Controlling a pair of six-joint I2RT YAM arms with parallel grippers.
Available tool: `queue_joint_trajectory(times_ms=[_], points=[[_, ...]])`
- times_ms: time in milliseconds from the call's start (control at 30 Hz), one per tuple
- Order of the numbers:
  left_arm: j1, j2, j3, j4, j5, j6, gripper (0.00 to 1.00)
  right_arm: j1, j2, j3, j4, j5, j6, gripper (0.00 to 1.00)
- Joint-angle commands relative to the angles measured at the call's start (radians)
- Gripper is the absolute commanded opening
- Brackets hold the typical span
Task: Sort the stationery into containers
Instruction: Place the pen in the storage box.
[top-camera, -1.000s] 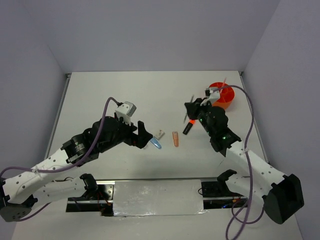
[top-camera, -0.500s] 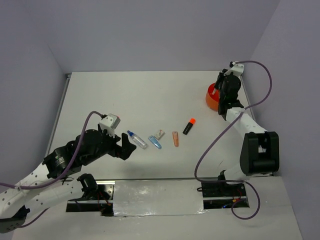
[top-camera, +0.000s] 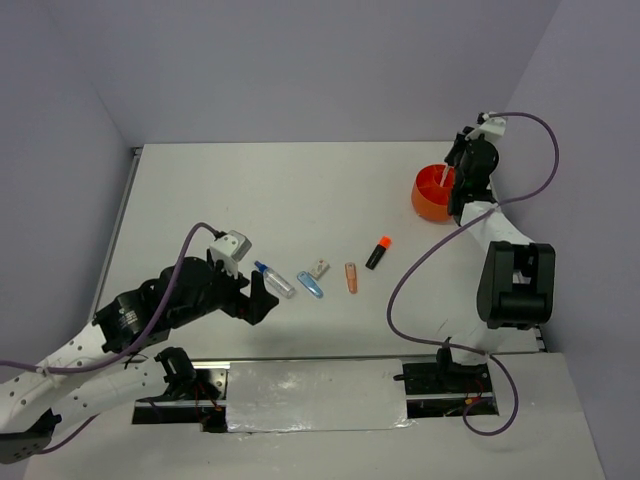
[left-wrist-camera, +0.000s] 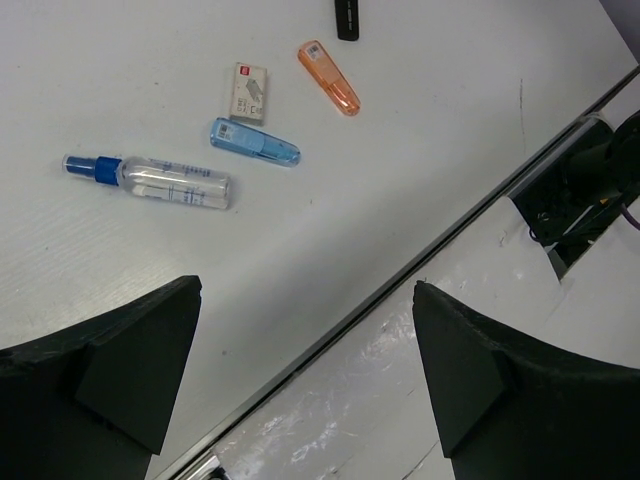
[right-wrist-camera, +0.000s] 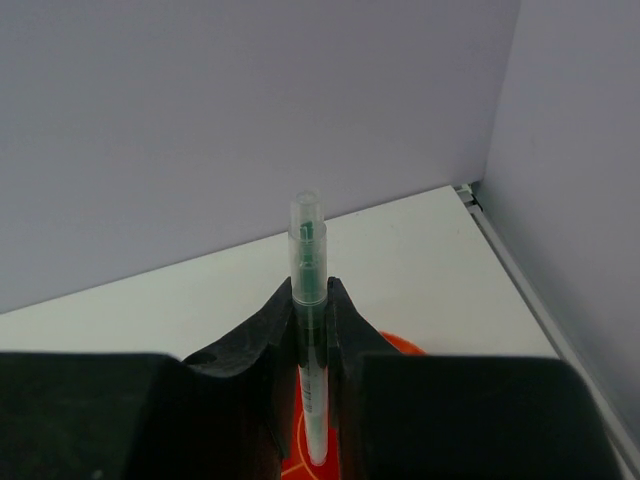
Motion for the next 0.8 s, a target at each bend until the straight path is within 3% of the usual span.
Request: queue_joint_trajectory(times_ms=[0,267,433,500,567,667,700,733,767], points=[[0.003,-0.015,0.002,0.042,0.028,0.027,0.99,0.007,0.045,0.074,0.051,-0.008,-0.044,0.0],[0.003,-0.05,-0.004,0.052,0.051,0.033,0.99,0.005,0.118,0.073,0.068,0.012,-0.051,0.02],[0.003,-0.055,-0.003,0.051,0.05,0.035,0.99,0.007,0.126,0.041,0.08,0.012,-0.037,0.14],[0.003,-0.052,-0.004,0.049,0.047,0.033,0.99,0.007,0.121,0.022,0.085,0.024,-0.036,0.23],[0.003,-0.05,-0.001,0.049,0.044,0.033,0.99,0.004,0.12,0.01,0.091,0.029,-0.045,0.25],[0.003,-0.053,-0.001,0.049,0.044,0.035,0.99,0.004,0.108,-0.001,0.082,0.032,-0.051,0.41],[0.003,-0.052,0.0,0.049,0.042,0.033,0.99,0.004,0.1,-0.005,0.085,0.029,-0.051,0.68],[0.003,-0.053,0.0,0.048,0.041,0.033,0.99,0.004,0.082,-0.019,0.088,0.026,-0.045,0.83],[0.003,-0.053,0.0,0.048,0.039,0.033,0.99,0.004,0.071,-0.024,0.091,0.011,-0.041,0.86]])
